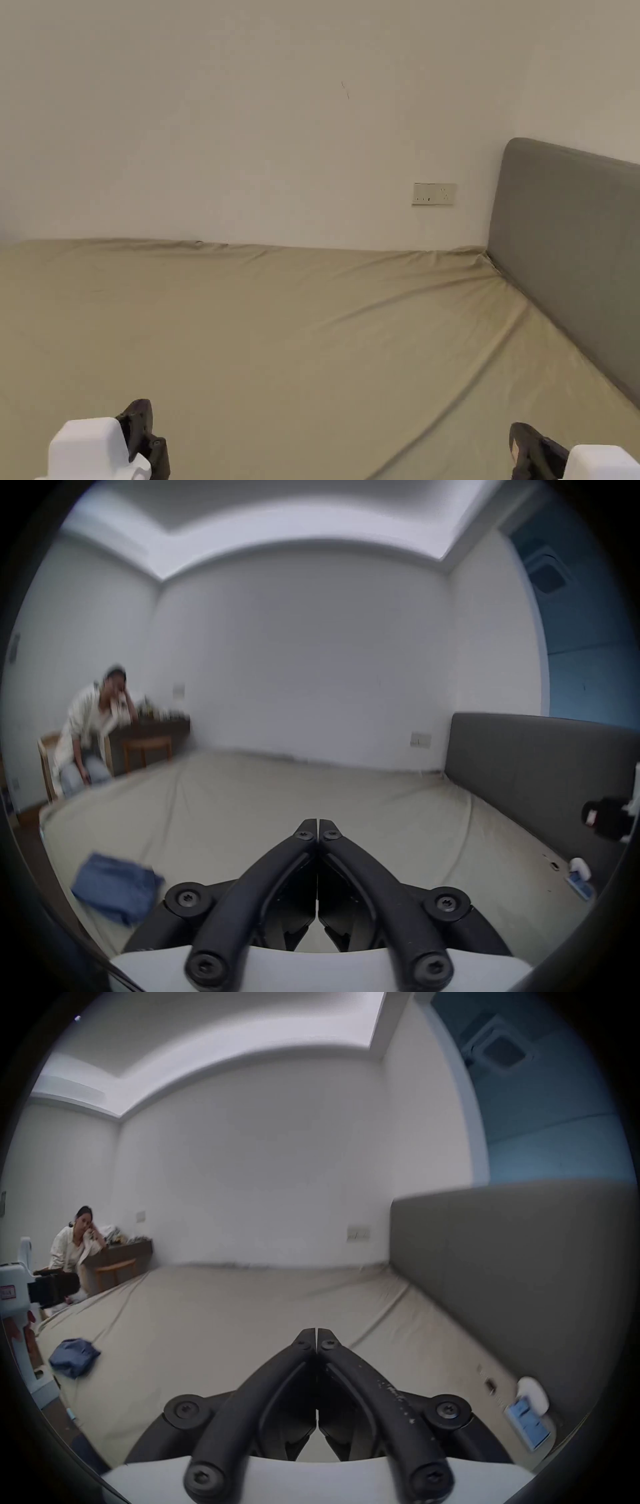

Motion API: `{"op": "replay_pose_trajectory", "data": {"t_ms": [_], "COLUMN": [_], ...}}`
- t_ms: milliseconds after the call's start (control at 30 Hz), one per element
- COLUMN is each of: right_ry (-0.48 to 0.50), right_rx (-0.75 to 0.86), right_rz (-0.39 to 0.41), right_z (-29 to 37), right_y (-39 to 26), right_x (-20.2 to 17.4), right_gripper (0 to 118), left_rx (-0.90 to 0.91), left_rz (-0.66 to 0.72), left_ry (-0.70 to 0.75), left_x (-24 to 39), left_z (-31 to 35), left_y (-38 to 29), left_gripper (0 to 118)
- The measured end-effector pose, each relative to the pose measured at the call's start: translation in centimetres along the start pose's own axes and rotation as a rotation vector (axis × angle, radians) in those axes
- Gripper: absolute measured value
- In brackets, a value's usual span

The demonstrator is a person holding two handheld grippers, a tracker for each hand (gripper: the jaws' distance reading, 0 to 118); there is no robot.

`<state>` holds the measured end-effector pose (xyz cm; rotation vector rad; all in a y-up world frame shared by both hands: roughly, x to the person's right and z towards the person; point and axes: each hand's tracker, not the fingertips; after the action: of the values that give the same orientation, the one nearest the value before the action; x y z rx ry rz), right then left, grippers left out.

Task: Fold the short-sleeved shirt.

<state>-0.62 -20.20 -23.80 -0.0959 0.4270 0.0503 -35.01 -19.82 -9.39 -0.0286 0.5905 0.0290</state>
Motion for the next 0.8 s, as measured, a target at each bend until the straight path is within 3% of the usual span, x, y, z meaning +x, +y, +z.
{"op": "replay_pose_trajectory", "data": {"t_ms": [100,267,800], "right_ry": [-0.041,-0.074,-0.082], "right_rx": [0.107,0.186,0.220], "right_rz": [0.054,0.078,0.107], "right_z": [0.0,0.3,0.6], "right_y": [1.2,3.5,3.0], "right_x": [0.1,-0.9,-2.5], "right_gripper": [1,1,1], "left_rx": [0.086,0.130,0.175], "left_rz": [-0.034,-0.060,-0.065], "left_ry": [-0.010,-0.014,-0.037], "left_x": [1.6,3.1,2.6], "left_z": [1.2,1.6,2.0], "left_y": [2.1,3.0,3.3], "left_gripper": [0,0,0]}}
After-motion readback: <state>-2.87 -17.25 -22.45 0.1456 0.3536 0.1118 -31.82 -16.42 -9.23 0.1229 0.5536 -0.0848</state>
